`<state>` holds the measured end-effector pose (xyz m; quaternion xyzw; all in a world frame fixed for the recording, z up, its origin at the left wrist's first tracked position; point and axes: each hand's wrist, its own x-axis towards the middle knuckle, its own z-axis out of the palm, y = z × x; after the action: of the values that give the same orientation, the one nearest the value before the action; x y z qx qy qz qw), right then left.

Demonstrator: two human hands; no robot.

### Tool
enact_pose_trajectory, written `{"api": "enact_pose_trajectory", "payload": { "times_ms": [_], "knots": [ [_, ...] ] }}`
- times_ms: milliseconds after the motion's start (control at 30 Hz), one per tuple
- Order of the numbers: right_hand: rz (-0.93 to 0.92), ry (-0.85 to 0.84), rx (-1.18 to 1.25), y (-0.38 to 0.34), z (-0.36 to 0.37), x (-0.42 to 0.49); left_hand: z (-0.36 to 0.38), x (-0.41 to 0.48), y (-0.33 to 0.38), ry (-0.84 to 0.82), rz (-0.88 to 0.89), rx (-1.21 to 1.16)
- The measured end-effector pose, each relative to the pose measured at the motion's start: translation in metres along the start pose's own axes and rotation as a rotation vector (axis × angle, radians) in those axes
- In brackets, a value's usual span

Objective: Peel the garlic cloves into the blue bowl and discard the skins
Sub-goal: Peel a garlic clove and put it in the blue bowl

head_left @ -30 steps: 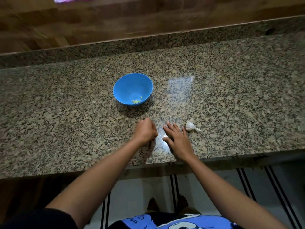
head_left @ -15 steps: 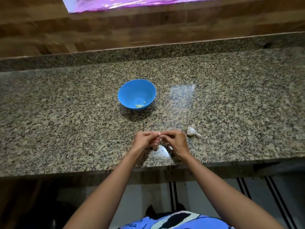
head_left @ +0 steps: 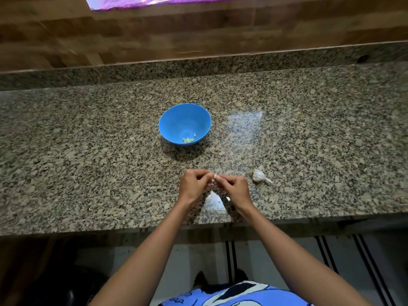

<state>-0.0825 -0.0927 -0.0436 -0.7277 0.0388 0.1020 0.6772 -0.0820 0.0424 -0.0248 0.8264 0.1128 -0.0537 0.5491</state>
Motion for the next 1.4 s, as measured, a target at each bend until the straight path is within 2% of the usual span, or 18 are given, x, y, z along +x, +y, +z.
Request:
{"api": "enact_pose_trajectory", "payload": {
  "times_ms": [133, 300, 367, 533, 667, 700, 767, 900, 967, 1067, 1233, 1333, 1400],
  "knots": [
    [0.057, -0.099, 0.047, 0.000, -0.009, 0.003, -0.012, 0.007, 0.000, -0.190, -0.121, -0.188],
    [0.143, -0.154, 0.159, -0.003, -0.009, 0.004, -0.016, 0.008, -0.005, -0.216, -0.070, -0.226],
    [0.164, -0.145, 0.178, -0.004, -0.009, 0.004, -0.015, 0.007, -0.006, -0.160, 0.029, -0.115],
    [0.237, -0.049, 0.198, -0.007, -0.006, 0.005, -0.012, -0.001, -0.003, -0.061, 0.411, 0.418],
    [0.243, -0.061, 0.112, -0.007, -0.009, 0.006, -0.006, -0.006, -0.009, -0.099, 0.461, 0.492],
    [0.247, -0.072, 0.104, -0.007, -0.009, 0.005, -0.004, -0.006, -0.010, -0.079, 0.439, 0.458],
    [0.272, -0.064, 0.143, -0.008, -0.009, 0.004, -0.001, -0.005, -0.009, -0.008, 0.293, 0.238],
    [0.318, 0.012, 0.166, -0.005, -0.006, 0.003, 0.010, -0.003, 0.003, 0.015, -0.226, -0.725],
    [0.312, 0.040, 0.093, -0.003, -0.002, 0.001, 0.014, -0.003, 0.006, 0.012, -0.346, -1.019],
    [0.244, 0.110, -0.066, -0.002, 0.001, 0.000, 0.014, -0.004, 0.006, -0.027, -0.362, -1.094],
    [0.103, 0.135, -0.382, 0.002, 0.001, 0.006, 0.009, -0.007, -0.005, -0.020, -0.357, -0.987],
    [0.051, 0.143, -0.497, -0.002, 0.001, 0.005, 0.008, -0.006, -0.009, -0.023, -0.325, -0.897],
    [-0.005, 0.147, -0.487, -0.004, 0.003, 0.005, 0.007, -0.006, -0.010, -0.024, -0.305, -0.852]
  ]
}}
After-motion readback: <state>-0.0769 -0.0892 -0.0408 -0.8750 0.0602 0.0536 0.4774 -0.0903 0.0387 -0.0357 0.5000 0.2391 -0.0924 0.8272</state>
